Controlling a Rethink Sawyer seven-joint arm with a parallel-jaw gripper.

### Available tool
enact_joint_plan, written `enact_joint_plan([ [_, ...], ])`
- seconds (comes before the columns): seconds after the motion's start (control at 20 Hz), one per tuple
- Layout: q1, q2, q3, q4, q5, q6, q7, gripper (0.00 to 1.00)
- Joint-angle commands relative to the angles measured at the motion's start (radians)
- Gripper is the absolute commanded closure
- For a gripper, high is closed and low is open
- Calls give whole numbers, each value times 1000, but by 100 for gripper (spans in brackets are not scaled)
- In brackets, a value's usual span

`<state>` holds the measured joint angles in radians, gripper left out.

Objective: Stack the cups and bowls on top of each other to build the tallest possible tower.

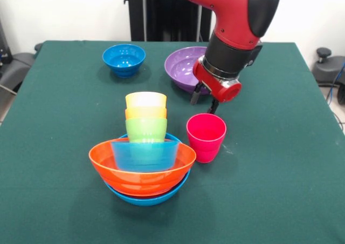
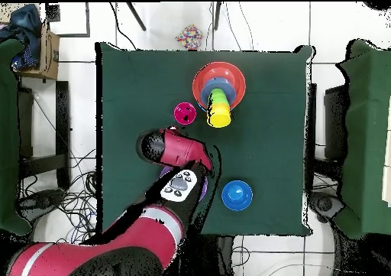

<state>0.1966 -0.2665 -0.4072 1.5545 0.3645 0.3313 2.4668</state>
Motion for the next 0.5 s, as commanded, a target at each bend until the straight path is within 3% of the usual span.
enact_joint_plan([
  [0.05, 20, -31, 41, -97, 38, 153, 162, 0],
  [0.5, 10, -82, 23, -154, 38, 331, 171, 0],
])
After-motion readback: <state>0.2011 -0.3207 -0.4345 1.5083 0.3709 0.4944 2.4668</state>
